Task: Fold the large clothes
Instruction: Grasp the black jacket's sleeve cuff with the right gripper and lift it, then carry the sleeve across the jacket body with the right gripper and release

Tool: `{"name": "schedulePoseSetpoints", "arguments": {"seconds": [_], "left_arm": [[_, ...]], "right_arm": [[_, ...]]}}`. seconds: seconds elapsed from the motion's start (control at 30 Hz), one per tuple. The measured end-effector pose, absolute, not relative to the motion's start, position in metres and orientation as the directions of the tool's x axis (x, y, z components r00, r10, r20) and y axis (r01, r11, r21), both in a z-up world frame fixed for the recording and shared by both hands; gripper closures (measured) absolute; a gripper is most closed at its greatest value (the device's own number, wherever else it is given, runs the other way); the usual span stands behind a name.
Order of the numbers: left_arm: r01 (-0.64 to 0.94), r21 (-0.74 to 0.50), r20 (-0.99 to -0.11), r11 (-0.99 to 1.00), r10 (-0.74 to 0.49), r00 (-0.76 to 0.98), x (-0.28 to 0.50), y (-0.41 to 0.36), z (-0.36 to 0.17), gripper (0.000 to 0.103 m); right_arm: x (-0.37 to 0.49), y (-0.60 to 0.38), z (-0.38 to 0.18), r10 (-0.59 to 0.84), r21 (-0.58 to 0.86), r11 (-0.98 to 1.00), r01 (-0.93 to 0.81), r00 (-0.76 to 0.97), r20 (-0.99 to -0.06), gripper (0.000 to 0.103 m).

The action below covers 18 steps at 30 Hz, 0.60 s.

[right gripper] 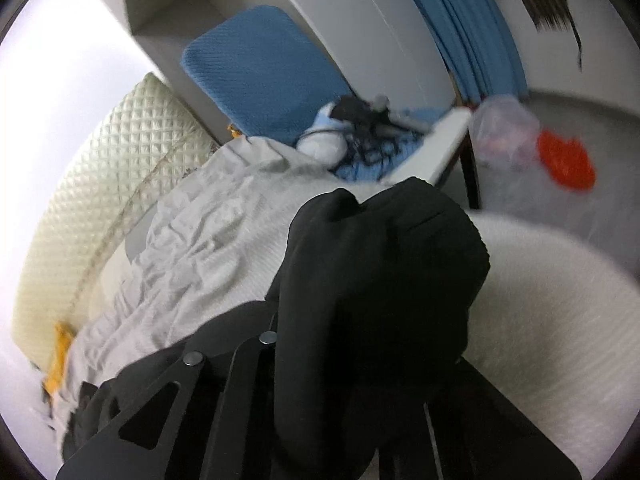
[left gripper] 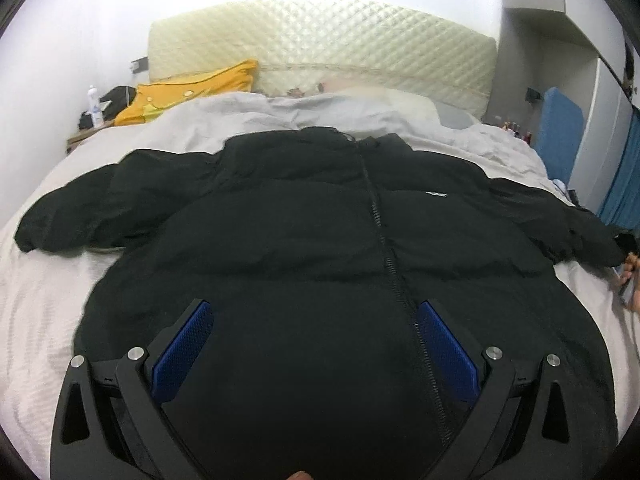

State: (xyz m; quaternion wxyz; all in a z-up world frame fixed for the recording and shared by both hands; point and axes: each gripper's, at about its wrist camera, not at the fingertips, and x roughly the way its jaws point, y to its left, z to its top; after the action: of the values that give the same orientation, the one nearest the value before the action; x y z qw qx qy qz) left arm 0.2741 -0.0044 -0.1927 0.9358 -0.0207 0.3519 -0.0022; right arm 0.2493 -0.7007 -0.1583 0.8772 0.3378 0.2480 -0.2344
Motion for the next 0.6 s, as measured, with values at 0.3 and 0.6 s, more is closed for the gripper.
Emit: {"name": "schedulePoseSetpoints", "arguments": {"seconds": [0.3, 0.6], "left_arm": [[0.013, 0.03, -0.65, 0.999, 0.01, 0.76, 0.242, -0.002, -0.168, 0.001], [-0.006, 0.02, -0.61, 1.0, 0.016, 0.792, 0.204, 0.028, -0.139, 0.001]], "right_arm": [[0.238, -0.671, -0.029, -0.301, 0.382, 0.754, 0.535, 0.797, -0.524, 0.1], [0.237, -0.594, 0.084, -0.291, 0.296, 0.849, 0.438, 0.855, -0.429, 0.1]]}}
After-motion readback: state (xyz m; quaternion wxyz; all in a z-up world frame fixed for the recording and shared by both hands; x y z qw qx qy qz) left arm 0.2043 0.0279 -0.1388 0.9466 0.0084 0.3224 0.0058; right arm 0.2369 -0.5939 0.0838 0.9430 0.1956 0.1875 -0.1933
